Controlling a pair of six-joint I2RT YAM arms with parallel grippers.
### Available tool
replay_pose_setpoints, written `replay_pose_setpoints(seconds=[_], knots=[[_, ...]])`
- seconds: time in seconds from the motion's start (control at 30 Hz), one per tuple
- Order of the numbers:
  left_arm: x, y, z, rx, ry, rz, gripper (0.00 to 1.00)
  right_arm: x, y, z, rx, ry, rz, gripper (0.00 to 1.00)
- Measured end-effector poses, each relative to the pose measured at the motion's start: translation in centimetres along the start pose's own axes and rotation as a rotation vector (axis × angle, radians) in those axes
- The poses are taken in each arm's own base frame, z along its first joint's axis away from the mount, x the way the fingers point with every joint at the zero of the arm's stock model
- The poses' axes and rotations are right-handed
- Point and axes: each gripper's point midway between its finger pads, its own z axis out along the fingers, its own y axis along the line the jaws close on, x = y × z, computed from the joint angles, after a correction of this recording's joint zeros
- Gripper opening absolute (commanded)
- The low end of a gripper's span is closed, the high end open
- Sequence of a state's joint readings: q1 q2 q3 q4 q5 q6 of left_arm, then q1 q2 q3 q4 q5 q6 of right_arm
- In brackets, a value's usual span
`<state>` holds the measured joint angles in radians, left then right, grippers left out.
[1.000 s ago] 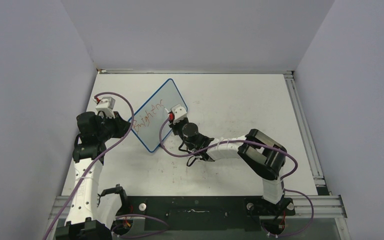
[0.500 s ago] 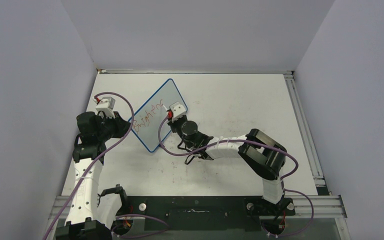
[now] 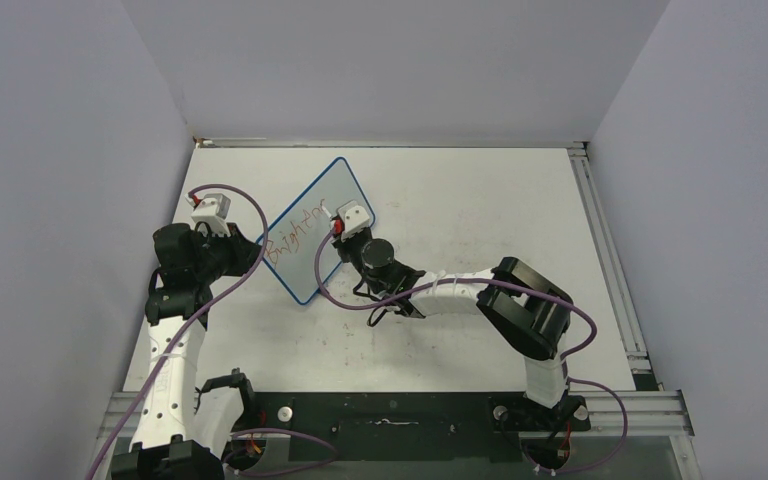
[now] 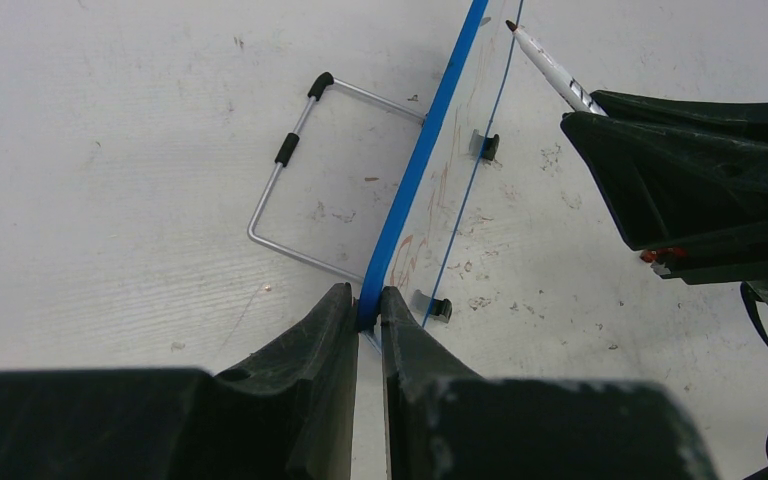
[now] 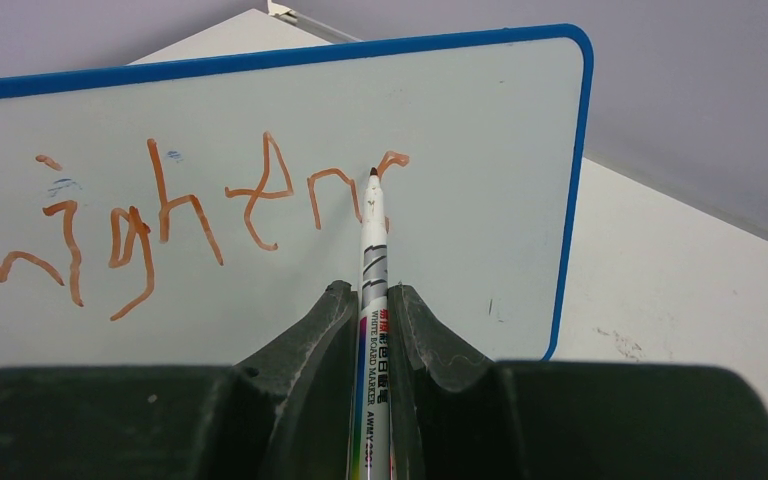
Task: Write a sentence on the whiteboard
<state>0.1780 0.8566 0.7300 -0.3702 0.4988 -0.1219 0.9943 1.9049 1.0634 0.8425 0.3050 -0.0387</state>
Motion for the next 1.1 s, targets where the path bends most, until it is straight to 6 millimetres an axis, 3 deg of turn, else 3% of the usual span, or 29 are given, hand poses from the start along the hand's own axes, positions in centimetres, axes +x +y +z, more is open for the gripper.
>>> replay_pose_setpoints(seconds=[0.83, 1.1], knots=[[0.0, 0.0, 0.0, 0.000, 0.000, 0.000, 0.00, 1.0, 0.1, 0.0, 0.000, 0.029, 0.013, 0.05], [0.0, 0.0, 0.0, -0.001, 0.000, 0.000, 0.00, 1.5, -0.8, 0.4, 0.034, 0.041, 0.009, 0.05]])
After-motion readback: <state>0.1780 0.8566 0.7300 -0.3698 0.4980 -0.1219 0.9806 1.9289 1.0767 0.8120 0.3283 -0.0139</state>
